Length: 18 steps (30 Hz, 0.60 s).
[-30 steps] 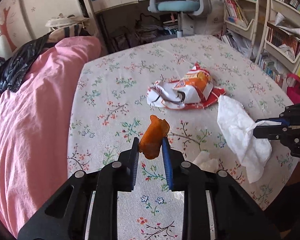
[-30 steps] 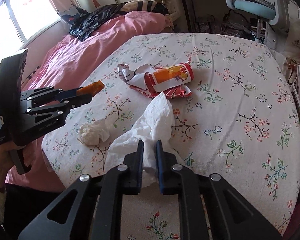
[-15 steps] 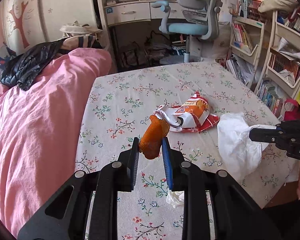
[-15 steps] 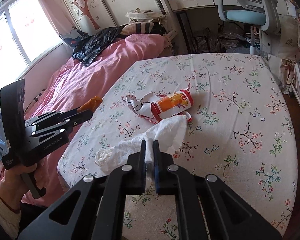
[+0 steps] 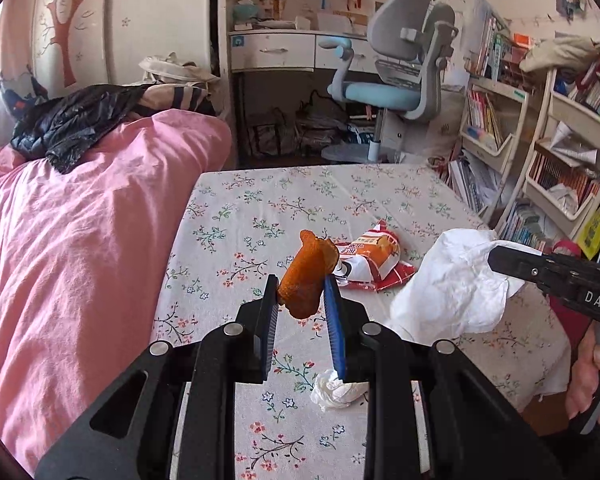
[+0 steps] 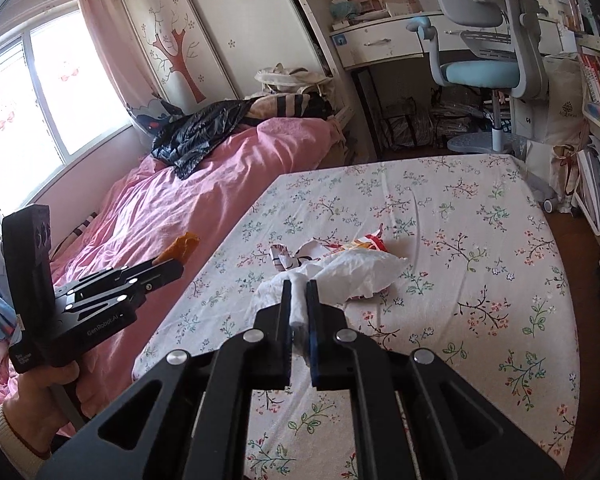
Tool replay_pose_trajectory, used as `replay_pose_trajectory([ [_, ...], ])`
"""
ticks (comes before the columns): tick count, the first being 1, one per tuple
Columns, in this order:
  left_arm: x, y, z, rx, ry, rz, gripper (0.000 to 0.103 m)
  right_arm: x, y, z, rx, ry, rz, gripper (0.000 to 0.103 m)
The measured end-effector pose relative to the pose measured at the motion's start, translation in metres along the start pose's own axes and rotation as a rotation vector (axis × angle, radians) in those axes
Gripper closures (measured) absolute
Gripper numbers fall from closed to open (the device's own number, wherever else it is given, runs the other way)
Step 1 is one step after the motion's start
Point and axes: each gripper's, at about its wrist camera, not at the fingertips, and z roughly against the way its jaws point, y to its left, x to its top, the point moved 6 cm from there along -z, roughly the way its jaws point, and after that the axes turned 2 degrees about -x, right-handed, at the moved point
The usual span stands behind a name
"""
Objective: Collect trash
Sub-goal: 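Lift the tissue and orange snack piece and carry them toward the yellow bin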
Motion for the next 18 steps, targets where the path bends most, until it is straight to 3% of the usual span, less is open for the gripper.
replay_pose_trajectory([
  [10, -0.008, 0.007, 0.044, 0.004, -0.068, 0.059, 0.081, -0.006, 0.045, 0.055, 0.038, -0.134, 0.105, 0.096],
  [18, -0.028, -0.005, 0.077, 0.001, -0.089, 0.055, 0.081, -0.041, 0.083, 0.084, 0.035, -0.154, 0.243, 0.096],
])
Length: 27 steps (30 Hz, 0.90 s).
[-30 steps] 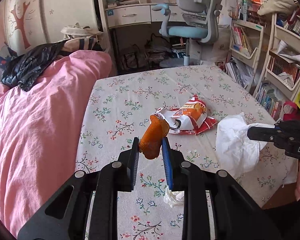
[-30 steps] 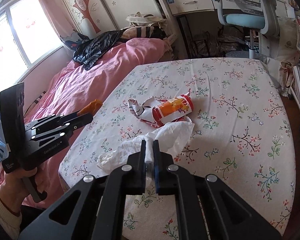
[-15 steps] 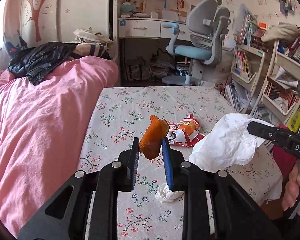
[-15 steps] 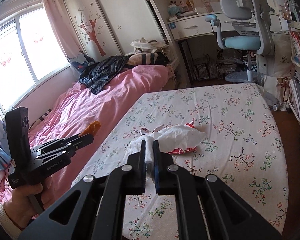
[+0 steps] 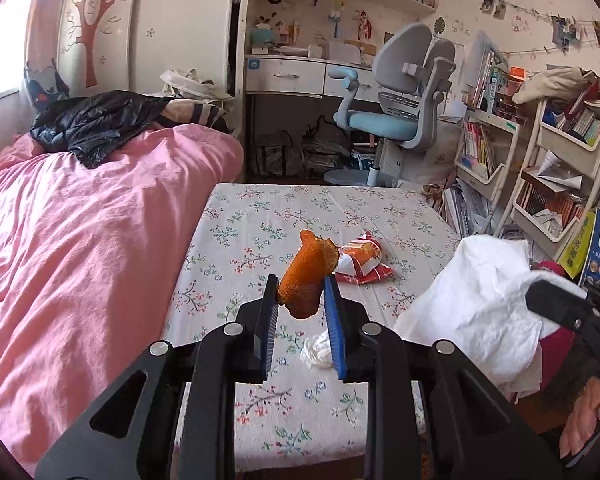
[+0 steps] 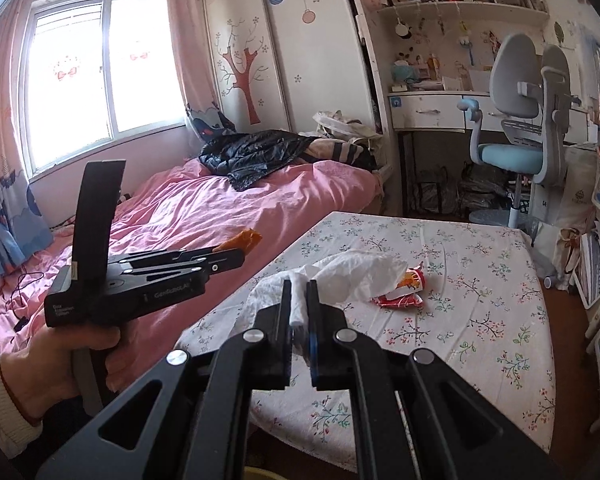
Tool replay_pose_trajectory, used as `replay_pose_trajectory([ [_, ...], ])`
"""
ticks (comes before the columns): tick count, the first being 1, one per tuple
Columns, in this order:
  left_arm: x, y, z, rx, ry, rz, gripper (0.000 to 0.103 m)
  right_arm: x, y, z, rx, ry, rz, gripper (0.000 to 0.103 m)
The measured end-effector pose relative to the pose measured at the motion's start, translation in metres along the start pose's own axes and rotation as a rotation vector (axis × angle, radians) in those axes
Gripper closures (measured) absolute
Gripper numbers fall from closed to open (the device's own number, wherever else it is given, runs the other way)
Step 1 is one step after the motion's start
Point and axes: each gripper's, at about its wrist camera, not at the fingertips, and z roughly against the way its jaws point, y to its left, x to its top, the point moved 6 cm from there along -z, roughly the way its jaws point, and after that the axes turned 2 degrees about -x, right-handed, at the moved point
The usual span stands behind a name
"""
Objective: Collect trash
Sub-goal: 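Lift the tissue and orange snack piece and carry them toward the yellow bin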
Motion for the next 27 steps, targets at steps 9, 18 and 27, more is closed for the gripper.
replay_pose_trajectory([
  [9, -0.02, -0.001, 0.029, 0.009, -0.006, 0.017, 0.081, -0.046, 0.02, 0.018, 0.031, 0.095, -0.009, 0.096],
  [18, -0.038, -0.006, 0.043, 0.022, 0.009, -0.002, 0.081, -0.101, 0.061, 0.016, 0.118, 0.287, 0.043, 0.096],
  [27, -0.052, -0.011, 0.055, 0.032, 0.017, -0.026, 0.081, -0.153, 0.084, 0.008, 0.17, 0.478, 0.097, 0.096],
])
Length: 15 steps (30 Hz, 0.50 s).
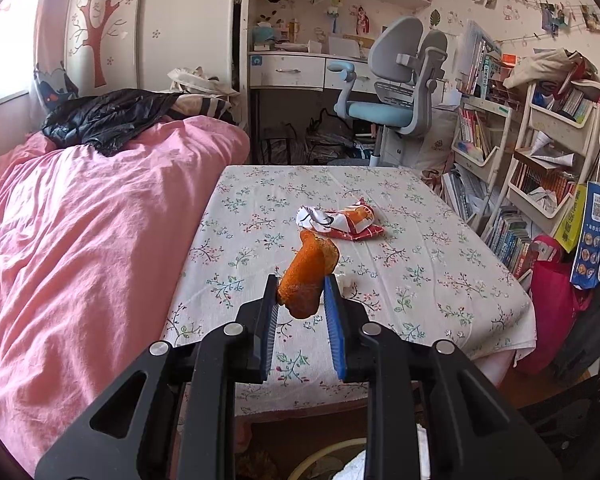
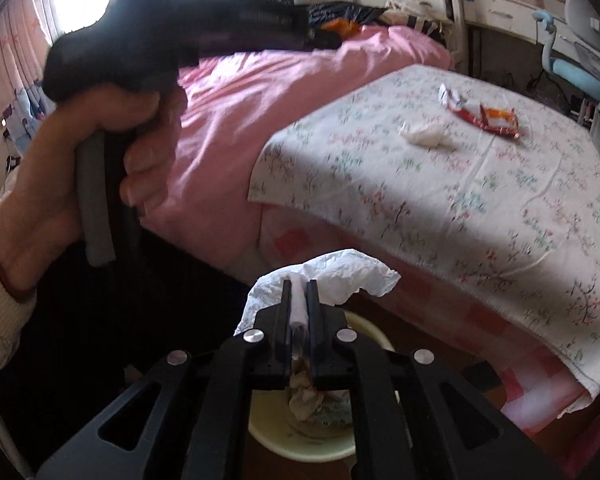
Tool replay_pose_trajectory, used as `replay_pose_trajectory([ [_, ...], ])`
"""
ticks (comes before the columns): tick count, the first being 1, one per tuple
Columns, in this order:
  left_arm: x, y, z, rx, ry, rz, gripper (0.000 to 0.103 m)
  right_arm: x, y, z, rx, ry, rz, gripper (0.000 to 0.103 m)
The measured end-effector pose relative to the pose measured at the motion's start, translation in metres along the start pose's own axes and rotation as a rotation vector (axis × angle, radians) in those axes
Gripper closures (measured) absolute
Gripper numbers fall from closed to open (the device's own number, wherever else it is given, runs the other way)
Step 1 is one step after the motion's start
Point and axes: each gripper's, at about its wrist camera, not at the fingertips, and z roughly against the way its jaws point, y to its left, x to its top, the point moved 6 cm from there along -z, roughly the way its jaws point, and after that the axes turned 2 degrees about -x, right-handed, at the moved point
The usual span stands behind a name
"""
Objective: Collect trash
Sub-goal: 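Lift the tissue and orange snack piece and carry them toward the yellow bin, then lower the white tissue into the yellow bin and open the right gripper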
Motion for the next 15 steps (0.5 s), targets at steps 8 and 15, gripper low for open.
replay_pose_trajectory([
  [8, -0.007, -0.002, 0.006, 0.009, 0.004, -0.006, 0.081, -0.013, -0.005, -0.02, -0.034, 0.095, -0.018, 0.087],
  [15, -0.012, -0.003, 0.007, 0.014, 0.012, -0.009, 0.081, -0.006, -0.01, -0.021, -0.067, 0.081, -0.023, 0.059],
])
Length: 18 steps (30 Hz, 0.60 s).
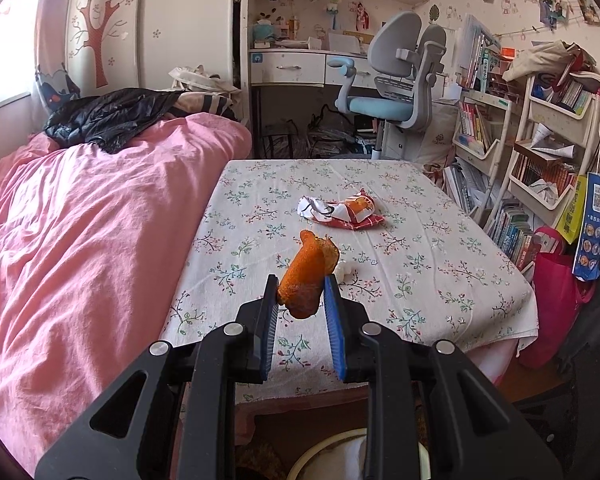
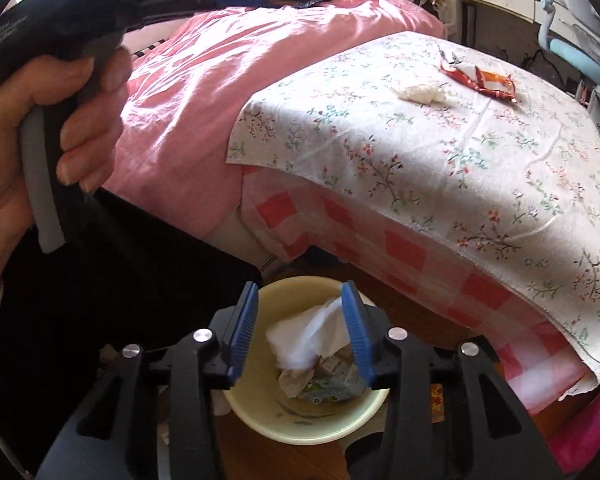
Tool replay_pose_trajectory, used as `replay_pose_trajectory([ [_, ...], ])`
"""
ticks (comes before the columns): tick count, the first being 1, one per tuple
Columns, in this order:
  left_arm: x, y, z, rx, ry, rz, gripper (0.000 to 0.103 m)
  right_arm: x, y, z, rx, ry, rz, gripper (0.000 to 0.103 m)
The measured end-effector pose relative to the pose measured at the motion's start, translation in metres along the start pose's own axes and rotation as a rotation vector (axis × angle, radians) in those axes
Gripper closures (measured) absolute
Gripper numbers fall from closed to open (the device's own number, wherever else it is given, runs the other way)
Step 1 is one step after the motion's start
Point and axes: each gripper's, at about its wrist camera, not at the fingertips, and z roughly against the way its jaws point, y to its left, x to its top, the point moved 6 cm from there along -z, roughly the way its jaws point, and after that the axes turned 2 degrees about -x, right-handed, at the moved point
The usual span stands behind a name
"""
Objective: Collect trash
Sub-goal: 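Lower the white tissue into the yellow bin and open the right gripper, then lower the orange snack piece into the bin and open the left gripper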
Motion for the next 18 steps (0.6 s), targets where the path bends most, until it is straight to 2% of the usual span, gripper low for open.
replay_pose_trajectory([
  [2, -0.003, -0.001, 0.0, 0.004, 0.006, -0.006, 0.081, 0.003, -0.007, 0.004, -0.027, -0.023, -0.023, 0.057],
  [6, -0.011, -0.006, 0.002, 0.02, 0.02, -0.033, 0.081, 0.011, -0.031, 0.019, -0.096, -0.109, -0.108, 0.044],
  [13, -0.036, -0.026, 0.002, 0.01, 0.076, -0.092, 0.081, 0.017, -0.071, 0.045, -0.105, -0.241, -0.303, 0.043],
  [18, -0.054, -0.041, 0.004, -0.001, 0.11, -0.138, 0.081, 0.018, -0.077, 0.056, -0.109, -0.292, -0.335, 0.043],
])
